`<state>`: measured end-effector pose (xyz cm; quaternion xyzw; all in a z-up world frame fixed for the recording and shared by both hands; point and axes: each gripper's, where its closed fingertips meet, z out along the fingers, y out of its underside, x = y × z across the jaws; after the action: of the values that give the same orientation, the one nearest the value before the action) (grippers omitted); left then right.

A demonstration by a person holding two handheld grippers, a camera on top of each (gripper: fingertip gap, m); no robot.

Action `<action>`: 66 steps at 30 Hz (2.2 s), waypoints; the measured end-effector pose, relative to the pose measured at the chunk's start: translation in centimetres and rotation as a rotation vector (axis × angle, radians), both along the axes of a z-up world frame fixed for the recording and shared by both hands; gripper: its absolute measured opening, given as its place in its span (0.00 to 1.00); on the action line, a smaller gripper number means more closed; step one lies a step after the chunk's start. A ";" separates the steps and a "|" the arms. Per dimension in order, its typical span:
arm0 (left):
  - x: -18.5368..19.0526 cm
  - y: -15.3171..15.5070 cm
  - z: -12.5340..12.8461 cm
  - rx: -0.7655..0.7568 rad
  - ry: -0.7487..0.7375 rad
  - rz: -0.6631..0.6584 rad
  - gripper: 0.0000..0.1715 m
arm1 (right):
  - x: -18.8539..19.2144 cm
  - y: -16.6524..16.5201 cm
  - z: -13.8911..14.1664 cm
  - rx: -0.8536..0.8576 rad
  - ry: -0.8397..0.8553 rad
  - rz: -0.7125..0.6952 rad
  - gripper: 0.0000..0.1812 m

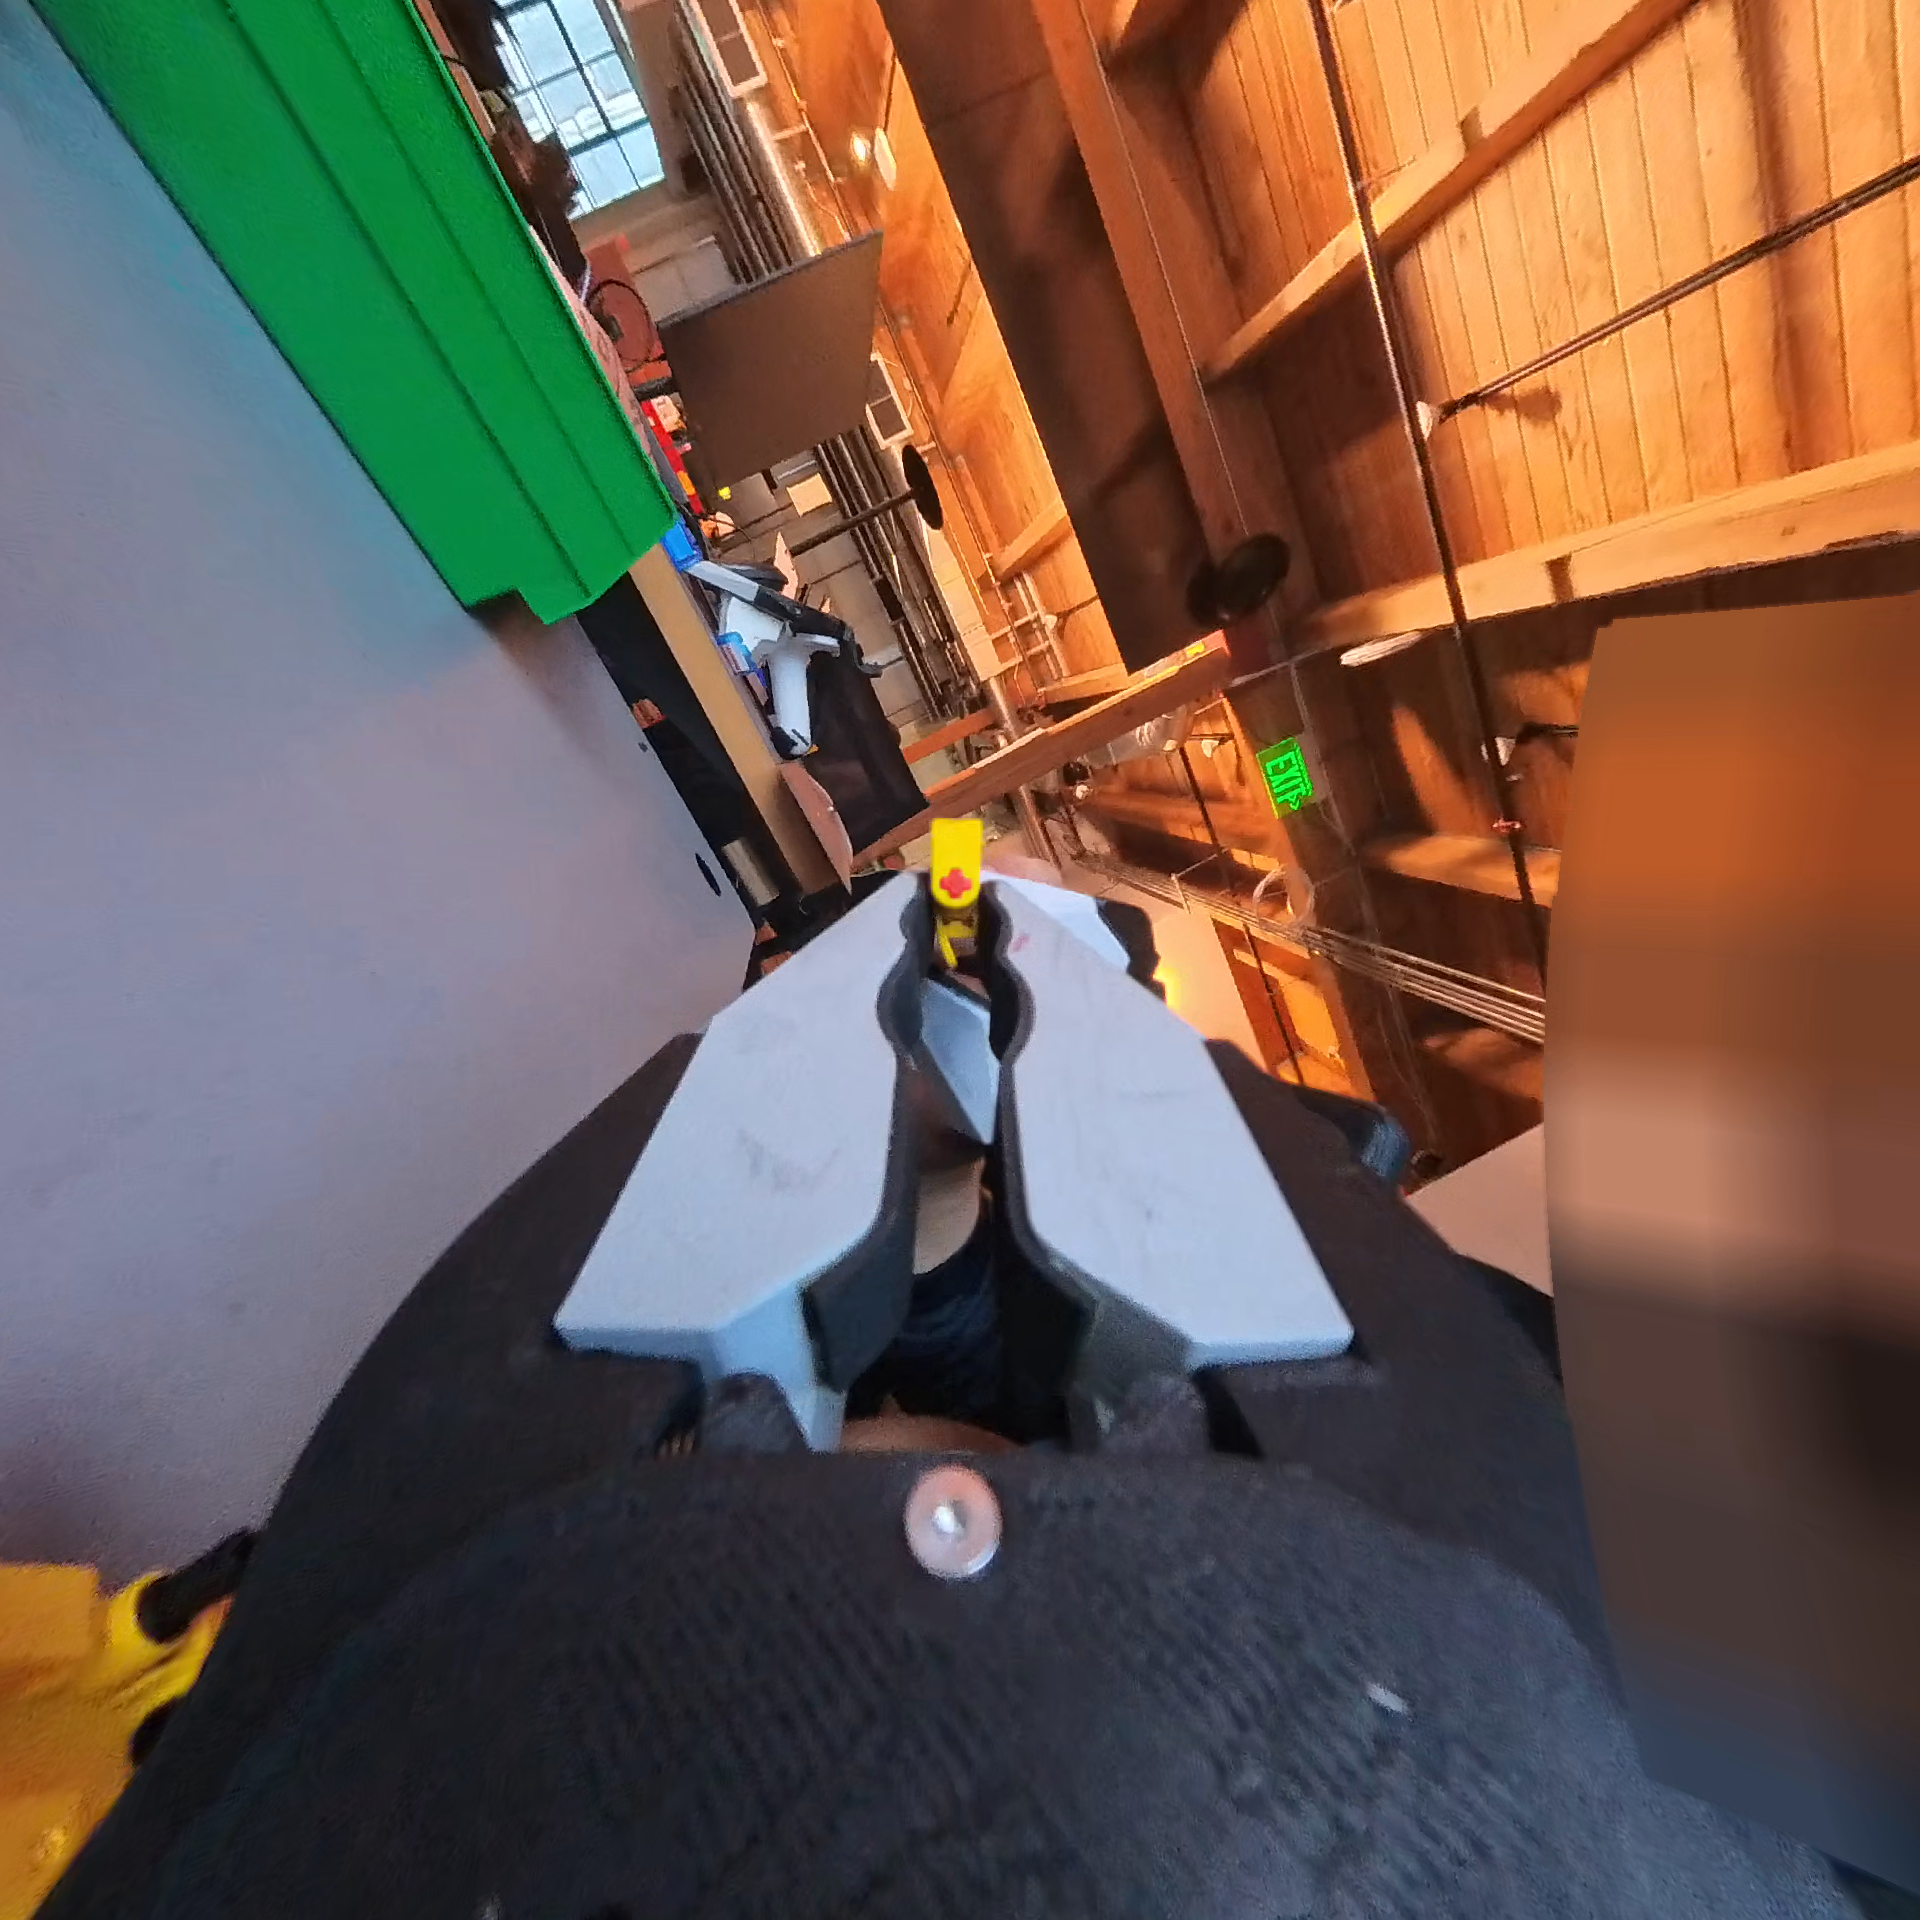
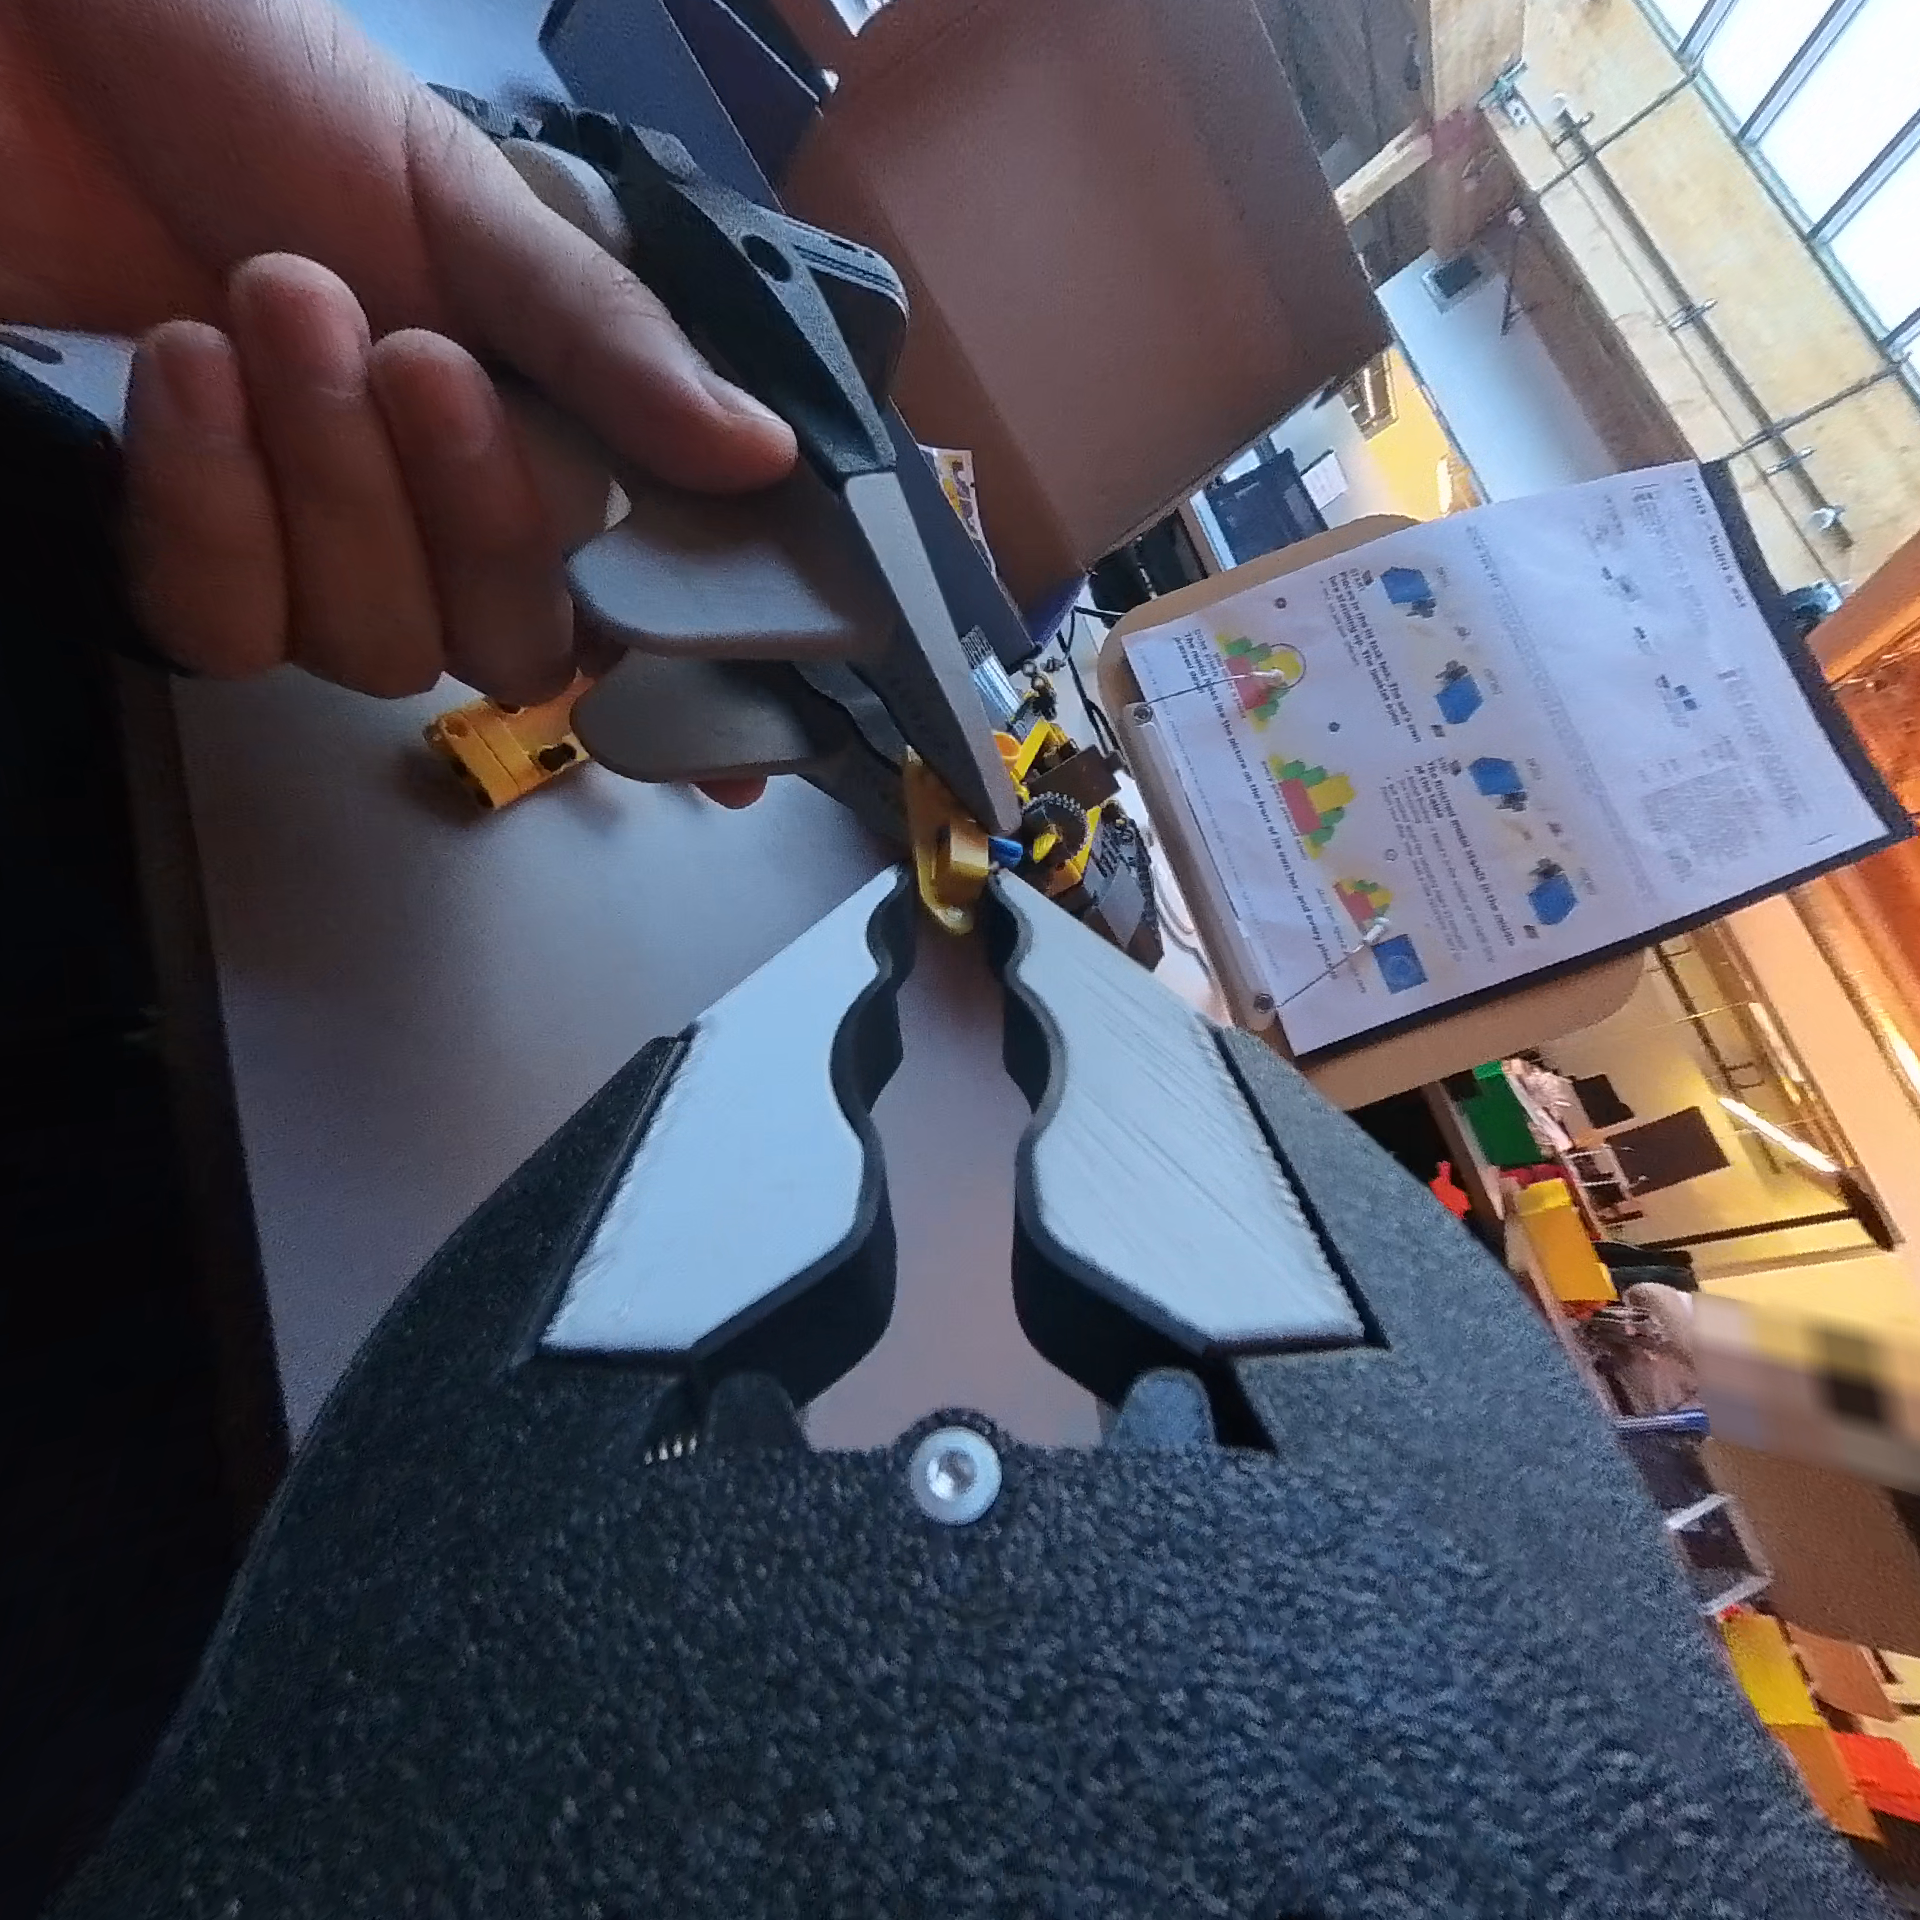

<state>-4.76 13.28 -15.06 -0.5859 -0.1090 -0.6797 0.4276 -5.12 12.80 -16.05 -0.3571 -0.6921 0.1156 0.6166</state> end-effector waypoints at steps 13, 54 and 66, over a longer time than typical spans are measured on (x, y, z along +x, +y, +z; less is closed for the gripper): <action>-0.2 0.3 -0.8 0.001 0.076 0.022 0.03 | -0.1 -0.4 -1.1 -0.576 0.032 0.124 0.05; 0.6 -5.2 -0.9 1.144 1.553 0.125 0.03 | 1.6 -5.7 1.8 -0.487 -0.051 0.445 0.13; -0.1 -3.9 0.6 1.040 1.518 0.332 0.06 | -0.6 -4.8 1.7 -0.544 0.036 0.281 0.03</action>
<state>-4.86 9.34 -14.45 -0.5851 0.4349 -0.0087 0.6844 -5.72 8.02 -14.30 -0.4076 -0.6672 0.3871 0.4887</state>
